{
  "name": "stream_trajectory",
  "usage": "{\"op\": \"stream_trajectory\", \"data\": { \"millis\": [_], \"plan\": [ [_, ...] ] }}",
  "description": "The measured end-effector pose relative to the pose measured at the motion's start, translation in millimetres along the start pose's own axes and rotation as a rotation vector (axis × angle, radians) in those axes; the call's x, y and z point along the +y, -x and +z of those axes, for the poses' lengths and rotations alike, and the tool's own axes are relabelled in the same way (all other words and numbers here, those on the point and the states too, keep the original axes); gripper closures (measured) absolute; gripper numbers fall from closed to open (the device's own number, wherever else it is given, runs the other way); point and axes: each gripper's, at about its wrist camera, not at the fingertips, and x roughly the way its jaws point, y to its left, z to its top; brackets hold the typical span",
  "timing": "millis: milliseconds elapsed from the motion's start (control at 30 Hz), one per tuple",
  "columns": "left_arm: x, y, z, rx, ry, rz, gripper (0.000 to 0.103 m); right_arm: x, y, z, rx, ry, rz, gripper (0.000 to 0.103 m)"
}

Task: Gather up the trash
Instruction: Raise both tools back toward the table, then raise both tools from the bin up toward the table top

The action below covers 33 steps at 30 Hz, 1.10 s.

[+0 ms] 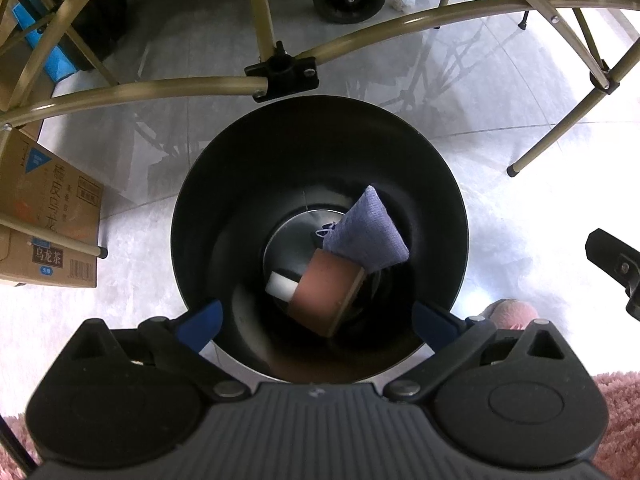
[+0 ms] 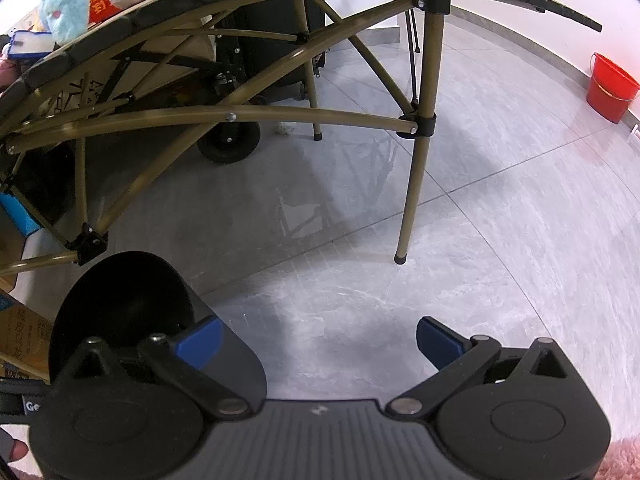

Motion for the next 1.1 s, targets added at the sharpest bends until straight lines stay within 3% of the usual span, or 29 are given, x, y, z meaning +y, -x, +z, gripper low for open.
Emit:
{"op": "stream_trajectory", "data": {
  "millis": [333,733,1100],
  "plan": [
    [0.5,2.2,-0.6,-0.009,0.001,-0.012,0.0,3.2,1.6,0.7,-0.006,0.0,0.003,0.0],
    [5.7,50.0,-14.4,-0.147,-0.015,-0.098,0.0,-0.7,34.9,2.6,-0.108,-0.039,0.114,0.0],
    [12.1,87.9,-20.2,-0.303,0.001,-0.087,0.0,-2.6,78.8,6.6,-0.269,-0.049,0.196,0.0]
  ]
}}
